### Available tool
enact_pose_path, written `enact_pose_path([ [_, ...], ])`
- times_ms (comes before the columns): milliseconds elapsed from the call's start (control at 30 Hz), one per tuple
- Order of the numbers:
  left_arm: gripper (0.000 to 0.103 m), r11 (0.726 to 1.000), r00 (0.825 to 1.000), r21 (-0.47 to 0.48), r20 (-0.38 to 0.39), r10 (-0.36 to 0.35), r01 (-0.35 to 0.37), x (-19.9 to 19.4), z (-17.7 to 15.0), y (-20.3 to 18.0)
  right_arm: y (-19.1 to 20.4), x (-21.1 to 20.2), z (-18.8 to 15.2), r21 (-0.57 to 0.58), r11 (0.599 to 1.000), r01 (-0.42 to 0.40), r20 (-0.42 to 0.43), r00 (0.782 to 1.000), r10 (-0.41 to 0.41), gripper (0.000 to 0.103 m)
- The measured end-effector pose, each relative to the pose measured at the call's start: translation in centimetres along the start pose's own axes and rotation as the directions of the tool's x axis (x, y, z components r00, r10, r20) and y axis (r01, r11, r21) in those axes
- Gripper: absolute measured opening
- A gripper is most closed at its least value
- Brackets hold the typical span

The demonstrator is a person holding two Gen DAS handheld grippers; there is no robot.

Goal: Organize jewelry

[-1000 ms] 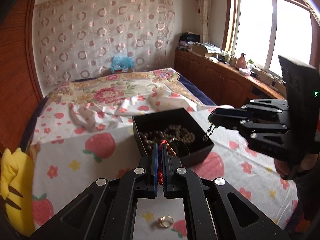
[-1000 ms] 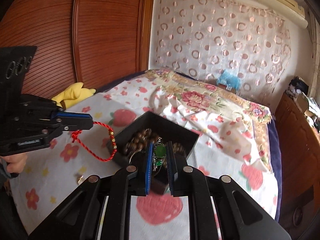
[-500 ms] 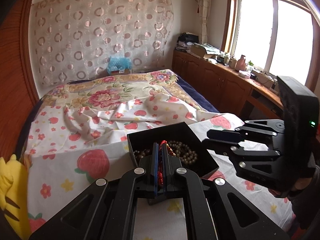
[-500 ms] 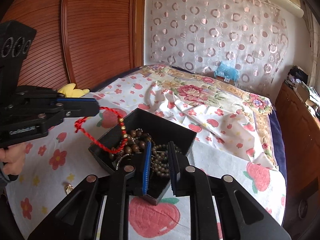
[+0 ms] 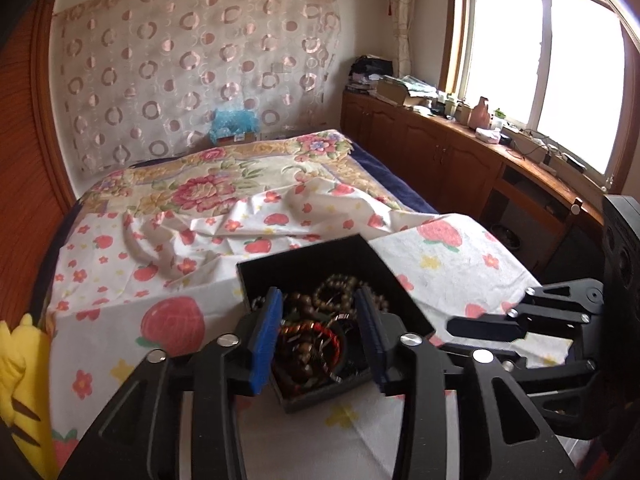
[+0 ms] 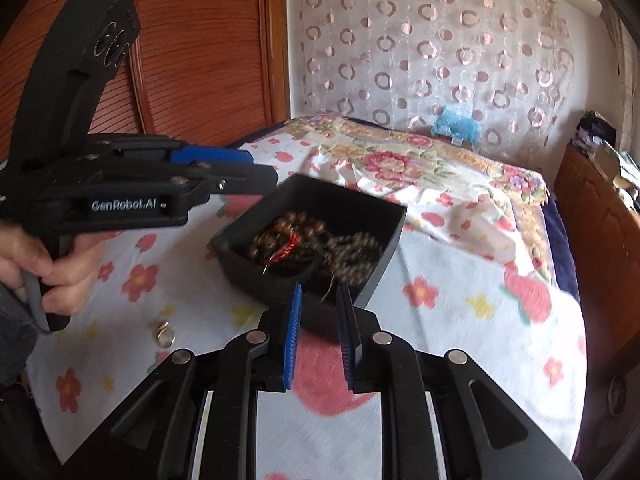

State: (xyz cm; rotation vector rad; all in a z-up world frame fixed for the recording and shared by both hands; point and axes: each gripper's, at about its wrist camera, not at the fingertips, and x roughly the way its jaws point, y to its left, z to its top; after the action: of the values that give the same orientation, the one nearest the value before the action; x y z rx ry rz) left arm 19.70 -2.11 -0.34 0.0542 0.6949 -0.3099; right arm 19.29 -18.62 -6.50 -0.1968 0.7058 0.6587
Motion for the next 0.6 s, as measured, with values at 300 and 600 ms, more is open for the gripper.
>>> enact_pose_path([
  [300, 0.078, 0.999, 0.998, -0.023, -0.032, 0.046, -0.046, -2.1, -3.7, 0.6, 4.5, -0.6, -4.0, -0.008, 0.993, -0.117, -0.074, 0.990, 0.116, 0.035],
  [600, 0.079, 0.994, 0.991, -0.071, -0.117, 0.071, -0.080, -2.9, -8.8, 2.2, 7.8, -0.9, -7.4, -0.038, 0.986, -0.162, -0.141, 0.978, 0.155, 0.035],
])
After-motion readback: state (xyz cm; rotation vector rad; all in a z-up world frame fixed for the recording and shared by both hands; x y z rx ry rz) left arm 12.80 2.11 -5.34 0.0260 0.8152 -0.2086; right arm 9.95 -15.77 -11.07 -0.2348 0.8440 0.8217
